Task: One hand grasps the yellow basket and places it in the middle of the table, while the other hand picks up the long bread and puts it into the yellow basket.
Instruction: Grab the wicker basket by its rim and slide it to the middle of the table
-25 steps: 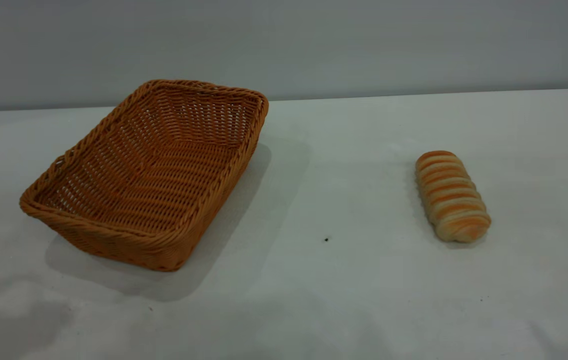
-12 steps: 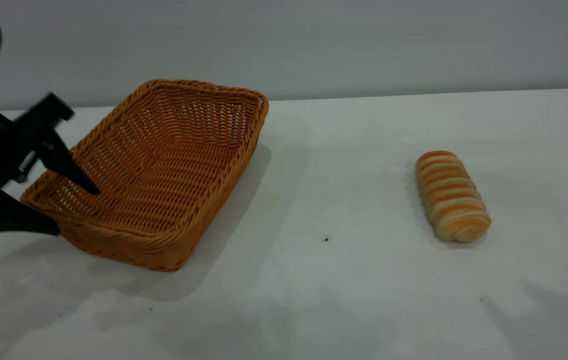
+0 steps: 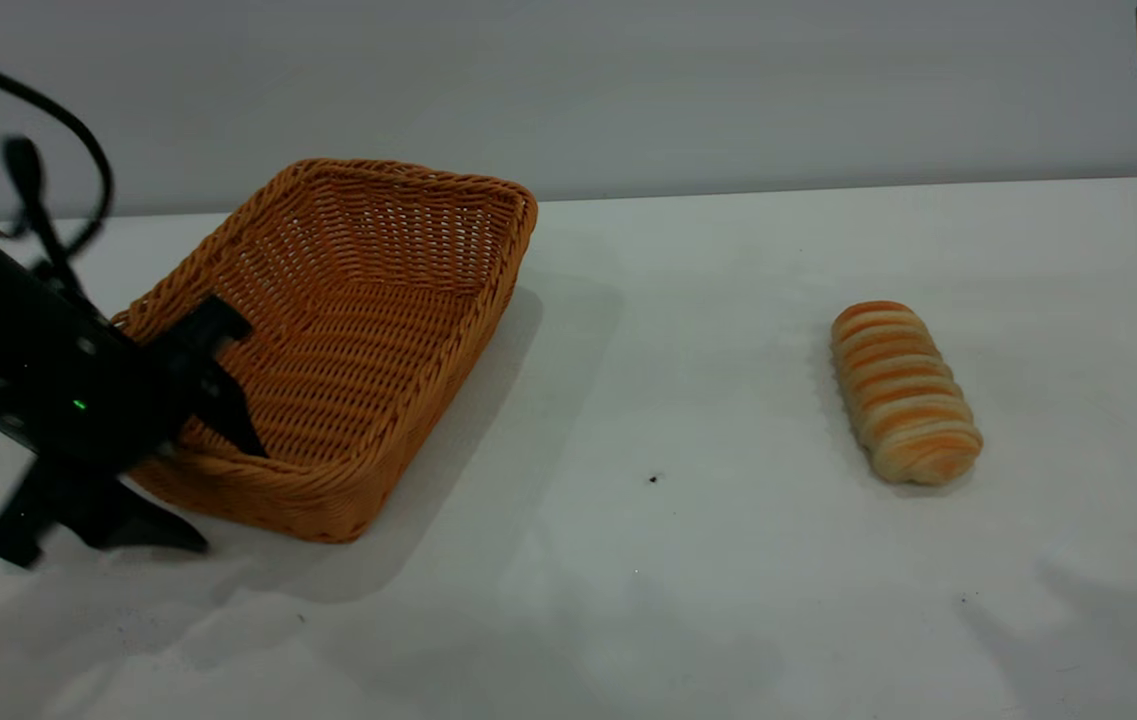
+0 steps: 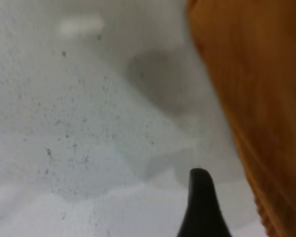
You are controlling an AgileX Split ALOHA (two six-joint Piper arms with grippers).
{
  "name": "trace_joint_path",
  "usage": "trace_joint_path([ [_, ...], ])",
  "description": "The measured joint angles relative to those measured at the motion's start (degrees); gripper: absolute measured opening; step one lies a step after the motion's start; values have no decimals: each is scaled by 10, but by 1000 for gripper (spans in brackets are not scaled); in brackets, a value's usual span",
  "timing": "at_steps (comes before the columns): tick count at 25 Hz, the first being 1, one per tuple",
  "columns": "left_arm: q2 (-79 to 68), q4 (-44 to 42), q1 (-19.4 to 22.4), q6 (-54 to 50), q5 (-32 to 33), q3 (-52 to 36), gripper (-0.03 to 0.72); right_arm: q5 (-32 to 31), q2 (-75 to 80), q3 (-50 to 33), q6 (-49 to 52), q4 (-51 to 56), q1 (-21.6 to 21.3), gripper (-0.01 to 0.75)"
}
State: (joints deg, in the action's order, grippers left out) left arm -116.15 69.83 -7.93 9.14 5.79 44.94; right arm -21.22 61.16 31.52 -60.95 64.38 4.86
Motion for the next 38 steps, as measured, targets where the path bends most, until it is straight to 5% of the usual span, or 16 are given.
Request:
trace_joint_path([
  [3, -21, 27, -2, 0, -5, 7, 470, -8, 0, 0, 0, 0, 0, 537],
  [8, -22, 49, -2, -9, -13, 12, 118, -12, 0, 0, 0, 0, 0, 537],
  [9, -22, 42, -2, -2, -15, 13, 99, -13, 0, 0, 0, 0, 0, 537],
  [16, -8, 16, 3, 59, 20, 27, 103, -23, 0, 0, 0, -1, 0, 537],
  [20, -2, -33, 34, 117, 127, 93, 103, -24, 0, 0, 0, -5, 0, 537],
  [28, -52, -414, 46, -24, 332, 298, 103, -11, 20, 1, 0, -13, 0, 537],
  [31, -88, -494, 38, -54, 378, 368, 103, -1, 60, 12, -1, -16, 0, 537],
  [38, -182, -475, 17, -40, 397, 457, 103, 25, 225, 94, -16, -16, 0, 536],
])
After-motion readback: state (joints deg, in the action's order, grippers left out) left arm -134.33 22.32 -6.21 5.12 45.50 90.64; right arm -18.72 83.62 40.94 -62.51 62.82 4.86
